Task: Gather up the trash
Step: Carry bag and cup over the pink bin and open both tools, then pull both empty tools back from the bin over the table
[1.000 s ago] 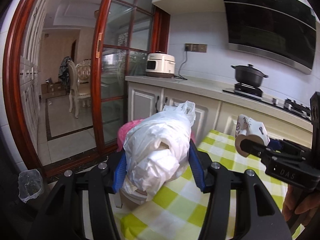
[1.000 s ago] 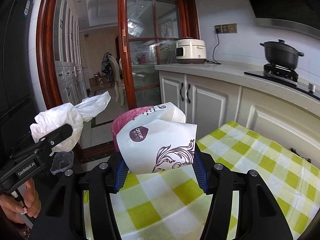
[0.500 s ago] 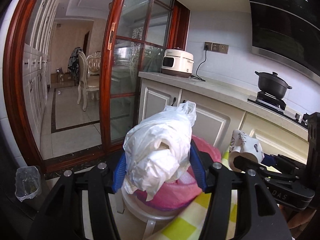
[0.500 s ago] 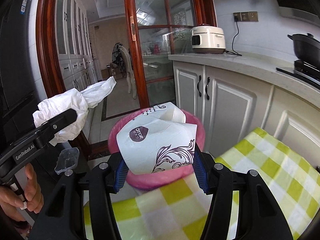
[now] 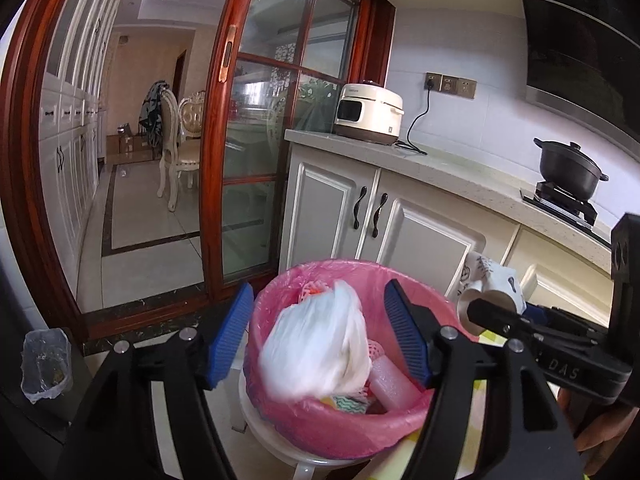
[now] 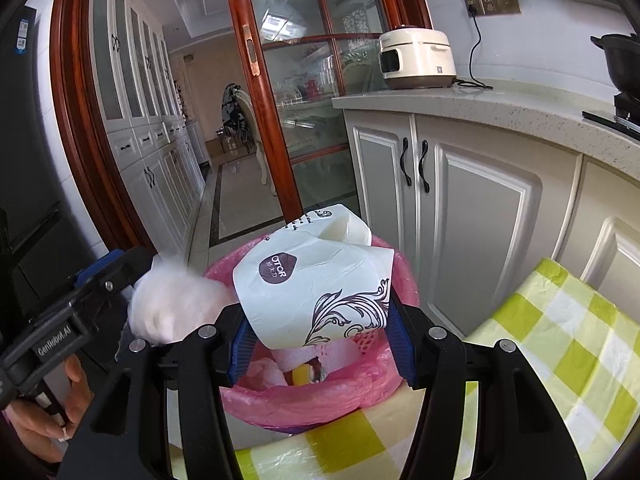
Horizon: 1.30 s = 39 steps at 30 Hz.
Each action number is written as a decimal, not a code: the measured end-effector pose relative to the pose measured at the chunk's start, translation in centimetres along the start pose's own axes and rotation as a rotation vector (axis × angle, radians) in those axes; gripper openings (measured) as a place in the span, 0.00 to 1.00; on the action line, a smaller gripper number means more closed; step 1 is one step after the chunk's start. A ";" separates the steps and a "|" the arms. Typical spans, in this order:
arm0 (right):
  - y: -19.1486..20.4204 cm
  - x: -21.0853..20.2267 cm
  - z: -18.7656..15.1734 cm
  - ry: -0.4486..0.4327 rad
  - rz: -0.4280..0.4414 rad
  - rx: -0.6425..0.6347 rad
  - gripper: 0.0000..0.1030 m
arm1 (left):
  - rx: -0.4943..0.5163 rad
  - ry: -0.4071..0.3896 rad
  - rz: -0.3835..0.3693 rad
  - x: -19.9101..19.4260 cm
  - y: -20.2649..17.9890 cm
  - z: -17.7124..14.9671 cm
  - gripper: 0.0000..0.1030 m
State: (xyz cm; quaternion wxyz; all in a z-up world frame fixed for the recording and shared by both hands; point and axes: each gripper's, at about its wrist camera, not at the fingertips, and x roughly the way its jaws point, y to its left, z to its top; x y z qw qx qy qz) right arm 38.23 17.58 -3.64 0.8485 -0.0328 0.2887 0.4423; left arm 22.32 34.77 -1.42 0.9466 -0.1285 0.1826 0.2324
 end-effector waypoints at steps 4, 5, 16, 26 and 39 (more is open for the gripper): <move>-0.2 0.8 0.0 0.008 0.006 -0.007 0.53 | 0.005 0.005 0.017 0.4 0.3 -0.1 0.64; -0.2 1.0 0.0 0.010 0.008 -0.011 0.53 | 0.005 0.002 0.017 0.3 0.4 -0.1 0.64; 0.7 2.0 0.0 0.025 0.037 -0.024 0.54 | -0.009 -0.025 0.046 -1.8 1.4 -0.1 0.67; 0.8 0.6 0.2 0.010 0.023 -0.008 0.58 | -0.012 -0.020 0.074 -3.2 1.7 -0.5 0.72; 3.2 -6.6 0.1 -0.050 -0.057 -0.029 0.82 | 0.061 -0.068 0.101 -7.9 0.0 0.6 0.95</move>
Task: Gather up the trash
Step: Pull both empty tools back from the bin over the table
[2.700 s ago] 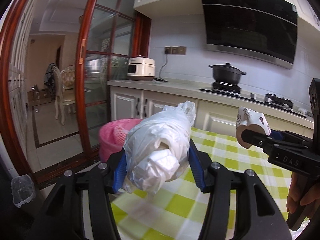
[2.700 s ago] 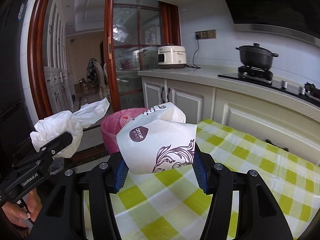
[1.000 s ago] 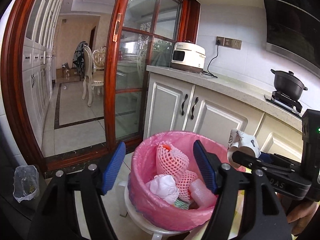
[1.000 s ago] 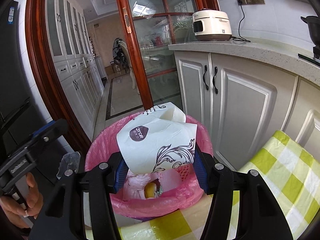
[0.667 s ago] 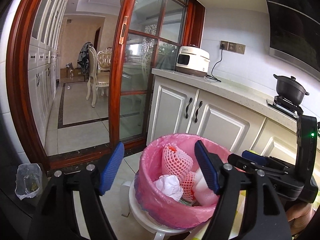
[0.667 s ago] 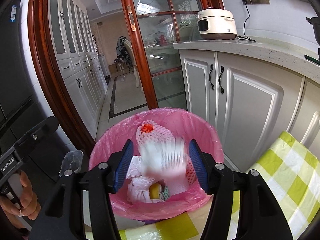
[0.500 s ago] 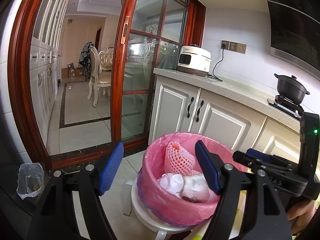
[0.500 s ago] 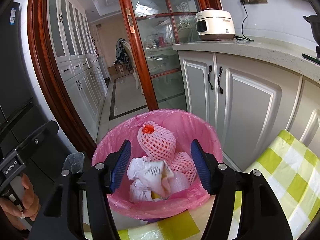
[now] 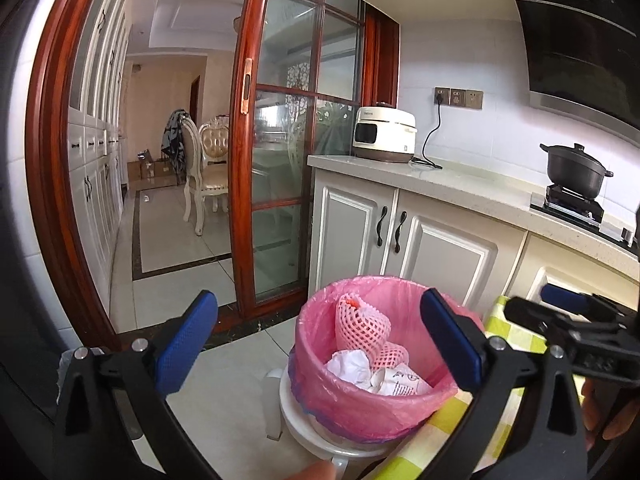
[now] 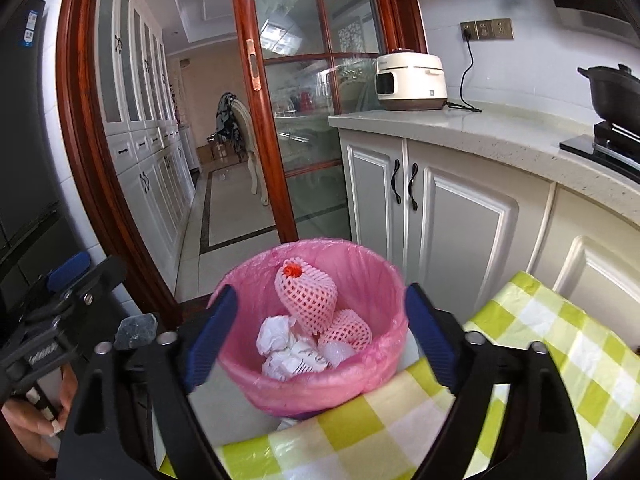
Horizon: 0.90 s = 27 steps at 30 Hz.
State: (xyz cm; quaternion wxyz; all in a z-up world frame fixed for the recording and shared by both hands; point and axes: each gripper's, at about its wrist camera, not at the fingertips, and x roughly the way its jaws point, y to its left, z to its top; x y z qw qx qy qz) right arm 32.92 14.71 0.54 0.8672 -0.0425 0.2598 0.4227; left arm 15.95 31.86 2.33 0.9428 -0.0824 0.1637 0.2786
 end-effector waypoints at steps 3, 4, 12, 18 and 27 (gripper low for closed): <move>-0.1 -1.7 -1.0 0.014 -0.009 0.034 0.82 | 0.014 0.022 0.000 -1.0 -0.2 -0.1 0.95; -0.2 -2.0 -1.2 0.019 -0.017 0.045 0.82 | 0.022 0.028 -0.004 -1.3 -0.4 -0.2 0.95; 1.1 -6.5 -4.1 0.017 -0.074 0.062 0.82 | 0.052 0.037 -0.075 -5.3 -1.5 -1.6 0.95; 1.3 -9.4 -5.2 -0.001 -0.132 0.077 0.82 | 0.052 0.059 -0.123 -7.3 -2.4 -2.9 0.95; 1.5 -12.0 -5.4 -0.021 -0.155 0.081 0.82 | 0.067 0.077 -0.163 -8.6 -3.5 -3.4 0.95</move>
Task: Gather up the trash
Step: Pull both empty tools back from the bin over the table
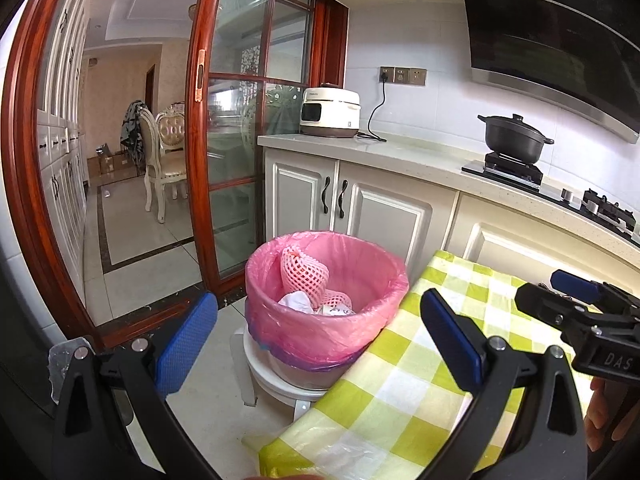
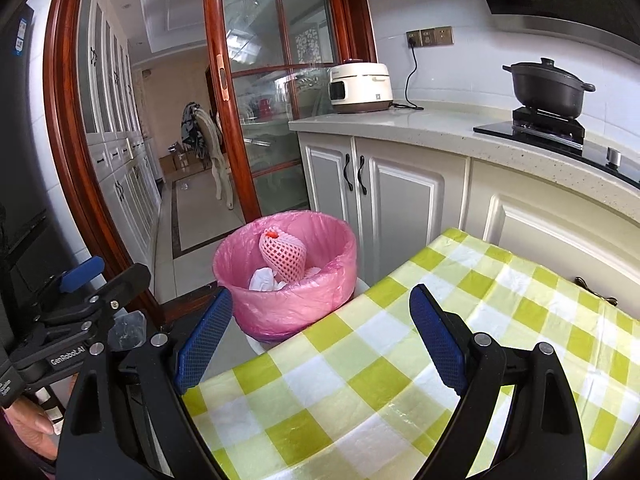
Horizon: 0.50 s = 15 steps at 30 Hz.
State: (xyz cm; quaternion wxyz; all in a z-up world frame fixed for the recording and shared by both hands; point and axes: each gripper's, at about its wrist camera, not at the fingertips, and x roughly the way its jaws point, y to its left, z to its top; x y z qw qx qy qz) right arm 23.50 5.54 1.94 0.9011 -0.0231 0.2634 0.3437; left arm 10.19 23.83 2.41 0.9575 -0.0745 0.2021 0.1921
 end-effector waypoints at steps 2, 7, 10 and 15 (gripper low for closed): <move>-0.2 -0.2 -0.1 -0.004 0.004 0.011 0.82 | 0.009 -0.002 -0.004 -0.4 -0.4 0.0 0.95; -0.5 -0.5 -0.4 -0.002 0.005 0.026 0.82 | 0.027 -0.002 -0.001 -0.5 -1.1 0.2 0.95; -0.6 -0.6 -0.6 -0.001 0.002 0.030 0.82 | 0.028 0.004 -0.002 -0.3 -1.3 0.3 0.95; -1.0 -0.9 -0.8 -0.001 -0.009 0.038 0.82 | 0.032 0.010 -0.009 -0.2 -1.5 0.3 0.95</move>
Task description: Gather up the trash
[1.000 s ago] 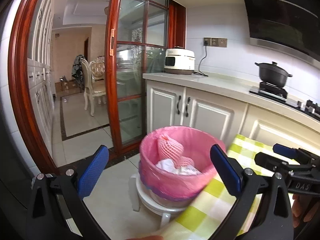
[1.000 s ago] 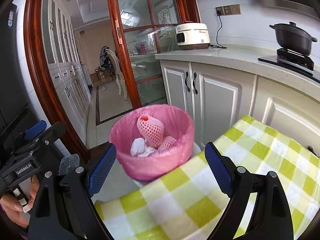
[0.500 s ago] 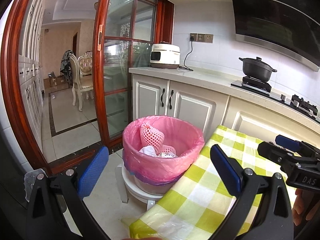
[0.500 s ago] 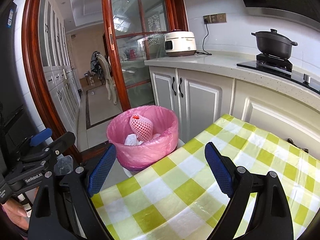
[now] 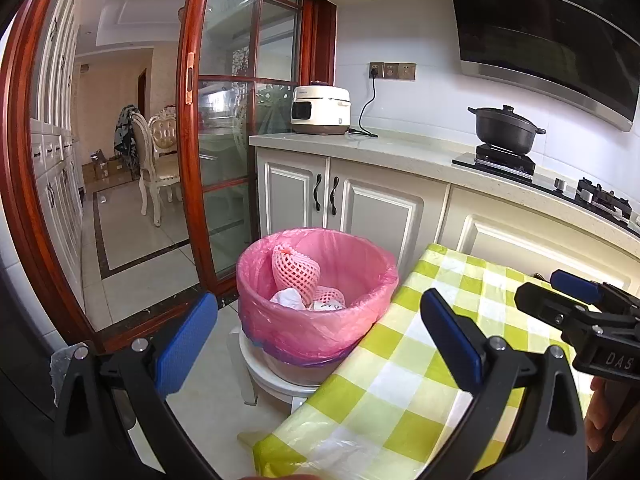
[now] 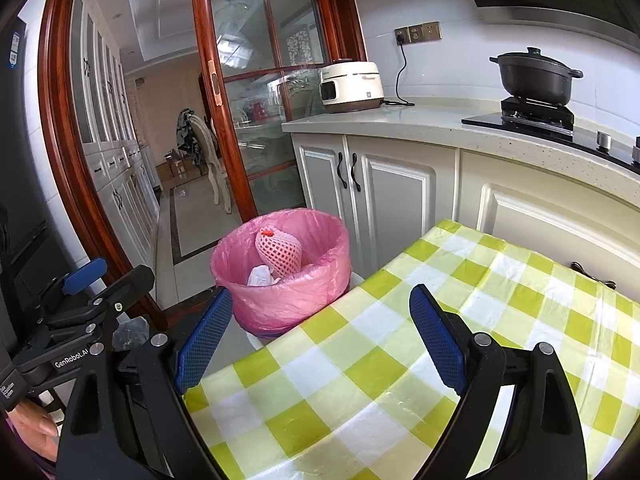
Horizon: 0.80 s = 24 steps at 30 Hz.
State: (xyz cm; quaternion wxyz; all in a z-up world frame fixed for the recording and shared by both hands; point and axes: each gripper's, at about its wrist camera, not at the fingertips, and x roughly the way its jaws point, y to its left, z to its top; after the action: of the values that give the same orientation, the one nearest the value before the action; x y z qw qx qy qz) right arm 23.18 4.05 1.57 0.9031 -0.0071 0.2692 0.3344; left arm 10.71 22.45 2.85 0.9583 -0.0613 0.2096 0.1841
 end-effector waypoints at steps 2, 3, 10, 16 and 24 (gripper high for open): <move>-0.1 -0.1 0.0 -0.001 -0.002 0.004 0.82 | -0.001 0.000 -0.001 0.0 -0.1 0.0 0.95; -0.2 -0.2 -0.1 -0.001 -0.002 0.006 0.82 | -0.001 0.000 -0.003 0.0 -0.1 0.0 0.95; -0.2 -0.3 -0.1 -0.001 -0.001 0.002 0.82 | 0.000 0.000 -0.005 0.0 -0.1 0.0 0.95; 0.0 -0.4 -0.2 0.000 -0.001 0.000 0.82 | -0.001 0.003 -0.010 -0.1 -0.2 0.0 0.95; -0.1 -0.4 -0.2 -0.001 0.000 0.002 0.82 | 0.001 0.003 -0.012 -0.1 -0.2 0.0 0.95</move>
State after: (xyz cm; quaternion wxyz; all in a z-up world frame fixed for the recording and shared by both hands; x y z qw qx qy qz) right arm 22.87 3.71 1.58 0.9032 -0.0060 0.2690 0.3343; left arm 10.65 22.20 2.89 0.9592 -0.0625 0.2105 0.1781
